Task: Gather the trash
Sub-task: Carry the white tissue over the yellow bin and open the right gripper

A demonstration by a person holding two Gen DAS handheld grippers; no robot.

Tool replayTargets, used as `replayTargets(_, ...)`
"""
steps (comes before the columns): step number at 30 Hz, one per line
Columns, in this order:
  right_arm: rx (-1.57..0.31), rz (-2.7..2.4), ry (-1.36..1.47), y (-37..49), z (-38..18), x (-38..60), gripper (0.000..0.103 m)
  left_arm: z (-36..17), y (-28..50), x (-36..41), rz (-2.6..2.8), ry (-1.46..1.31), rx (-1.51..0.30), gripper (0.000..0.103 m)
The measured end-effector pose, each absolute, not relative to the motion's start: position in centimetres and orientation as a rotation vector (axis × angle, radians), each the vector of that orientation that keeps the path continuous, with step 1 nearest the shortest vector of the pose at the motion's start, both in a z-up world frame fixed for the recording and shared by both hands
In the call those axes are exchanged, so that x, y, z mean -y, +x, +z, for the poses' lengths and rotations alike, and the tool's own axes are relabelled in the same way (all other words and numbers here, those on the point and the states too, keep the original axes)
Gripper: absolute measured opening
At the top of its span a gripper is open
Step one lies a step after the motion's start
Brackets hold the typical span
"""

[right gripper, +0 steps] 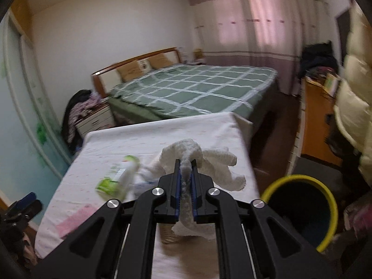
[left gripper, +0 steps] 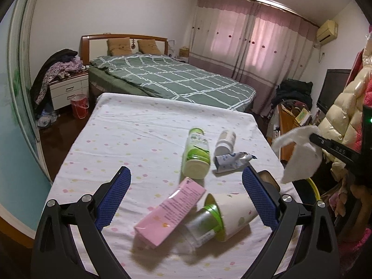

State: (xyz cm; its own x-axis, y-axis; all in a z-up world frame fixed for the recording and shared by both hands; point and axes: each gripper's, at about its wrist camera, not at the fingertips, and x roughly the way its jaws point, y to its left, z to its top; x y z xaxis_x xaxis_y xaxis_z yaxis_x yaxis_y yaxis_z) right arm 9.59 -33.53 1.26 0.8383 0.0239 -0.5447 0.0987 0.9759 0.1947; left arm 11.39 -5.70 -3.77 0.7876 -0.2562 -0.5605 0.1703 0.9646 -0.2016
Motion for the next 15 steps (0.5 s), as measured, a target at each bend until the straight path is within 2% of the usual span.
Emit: replayTargets(15, -0.645, -0.356, 0.338, 6.9, -5.0, 46.2, 0.009, -4.3, 12.5, 10.7, -0.298, -0.082, -0.662, 0.095)
